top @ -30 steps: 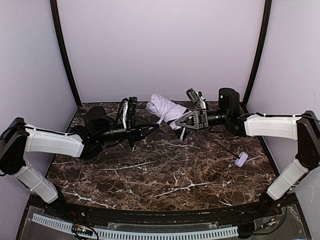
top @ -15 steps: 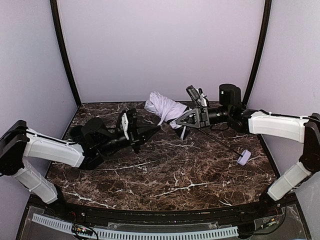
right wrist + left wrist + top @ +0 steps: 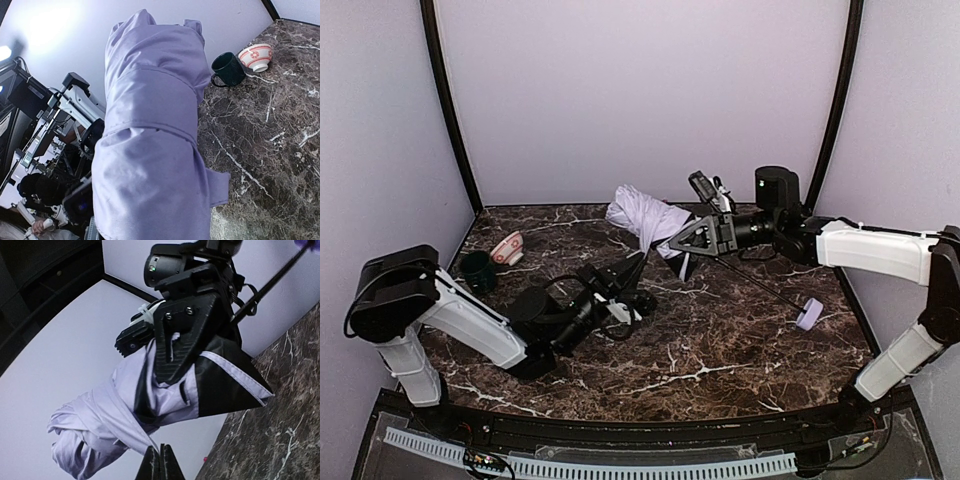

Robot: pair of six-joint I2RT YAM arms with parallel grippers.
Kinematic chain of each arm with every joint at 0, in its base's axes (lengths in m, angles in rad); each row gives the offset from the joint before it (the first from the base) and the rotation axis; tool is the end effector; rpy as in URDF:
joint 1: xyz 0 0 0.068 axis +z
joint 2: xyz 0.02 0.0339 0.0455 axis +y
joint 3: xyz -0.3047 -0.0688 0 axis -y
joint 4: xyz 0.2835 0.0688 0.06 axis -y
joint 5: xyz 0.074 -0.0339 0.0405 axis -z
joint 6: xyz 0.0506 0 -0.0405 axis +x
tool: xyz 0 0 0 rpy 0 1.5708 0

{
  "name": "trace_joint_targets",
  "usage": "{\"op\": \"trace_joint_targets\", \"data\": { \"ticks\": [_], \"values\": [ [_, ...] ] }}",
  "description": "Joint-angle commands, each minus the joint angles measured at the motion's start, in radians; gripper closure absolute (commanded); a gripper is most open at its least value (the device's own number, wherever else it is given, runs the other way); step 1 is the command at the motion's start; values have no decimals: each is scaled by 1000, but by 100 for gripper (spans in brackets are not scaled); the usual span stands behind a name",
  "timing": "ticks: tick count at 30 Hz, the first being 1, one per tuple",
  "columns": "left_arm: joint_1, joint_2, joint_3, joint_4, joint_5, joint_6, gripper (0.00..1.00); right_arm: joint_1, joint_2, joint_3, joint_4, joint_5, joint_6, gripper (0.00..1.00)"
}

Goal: Put away the umbrella

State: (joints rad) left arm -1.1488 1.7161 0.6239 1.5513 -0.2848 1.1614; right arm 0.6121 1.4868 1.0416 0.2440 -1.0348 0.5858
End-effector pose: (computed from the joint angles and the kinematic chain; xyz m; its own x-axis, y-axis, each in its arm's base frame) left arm 0.1595 -0.3206 0.2453 0.7808 0.4105 -0.4711 0.1409 0.6188 0.7728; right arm 0.2811 0.2505 0.3292 -0.6797 -0.1322 -0.7215 -0.7286 0.0084 0.6849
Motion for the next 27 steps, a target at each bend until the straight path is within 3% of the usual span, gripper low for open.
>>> {"op": "trace_joint_targets", "data": {
  "ticks": [1,16,27],
  "values": [
    [-35,152,34,190,-63,327,100,0,-38,91,190,82,42,100],
    [-27,189,104,190,-294,397,100,21,-60,104,155,80,21,100],
    [21,180,161,190,-294,439,100,57,-73,136,75,94,-35,100]
  ]
}}
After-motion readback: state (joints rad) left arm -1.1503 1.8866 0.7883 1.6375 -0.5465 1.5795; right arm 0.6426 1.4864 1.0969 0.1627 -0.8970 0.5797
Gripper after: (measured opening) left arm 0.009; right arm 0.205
